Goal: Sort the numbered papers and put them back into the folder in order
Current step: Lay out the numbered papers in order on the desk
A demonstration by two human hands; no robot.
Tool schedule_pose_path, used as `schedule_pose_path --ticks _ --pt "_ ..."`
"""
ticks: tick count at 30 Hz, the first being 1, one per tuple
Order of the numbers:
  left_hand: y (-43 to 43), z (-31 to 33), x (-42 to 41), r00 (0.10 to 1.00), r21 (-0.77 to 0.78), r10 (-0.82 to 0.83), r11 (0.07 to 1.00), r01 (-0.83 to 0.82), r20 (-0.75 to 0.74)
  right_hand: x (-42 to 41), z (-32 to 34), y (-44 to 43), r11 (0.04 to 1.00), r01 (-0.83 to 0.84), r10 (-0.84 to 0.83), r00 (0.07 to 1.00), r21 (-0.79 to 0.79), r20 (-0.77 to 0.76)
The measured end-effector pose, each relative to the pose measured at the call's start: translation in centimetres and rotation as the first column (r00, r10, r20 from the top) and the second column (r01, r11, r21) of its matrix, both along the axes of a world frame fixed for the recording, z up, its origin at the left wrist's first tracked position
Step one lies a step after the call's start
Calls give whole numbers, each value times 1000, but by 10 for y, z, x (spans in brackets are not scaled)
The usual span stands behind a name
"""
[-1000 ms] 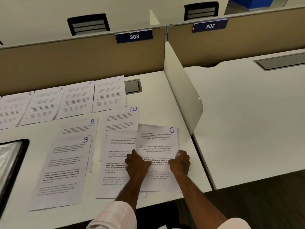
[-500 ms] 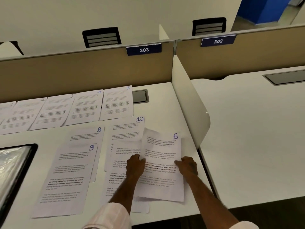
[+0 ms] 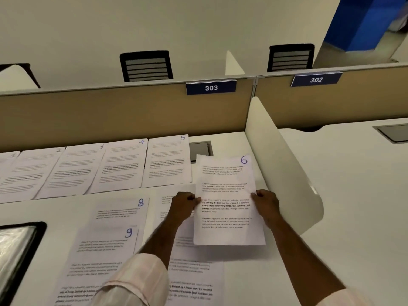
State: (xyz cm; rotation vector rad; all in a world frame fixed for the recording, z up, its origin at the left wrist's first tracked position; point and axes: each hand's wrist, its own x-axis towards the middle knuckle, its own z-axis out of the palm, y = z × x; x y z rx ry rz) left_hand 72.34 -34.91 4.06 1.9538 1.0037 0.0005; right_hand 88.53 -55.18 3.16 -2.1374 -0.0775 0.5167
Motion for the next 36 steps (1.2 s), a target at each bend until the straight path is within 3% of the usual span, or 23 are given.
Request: schedule_pose_path --ticks 8,21,36 --pt "85 3 73 993 -16 77 997 -76 87 77 -1 80 1000 3 -2 1000 -6 27" --pt "174 -67 175 985 62 159 986 -155 -64 185 -63 181 997 -28 37 989 -68 145" --pt "183 -91 189 977 225 182 962 -154 -112 202 -90 202 981 5 29 984 -193 174"
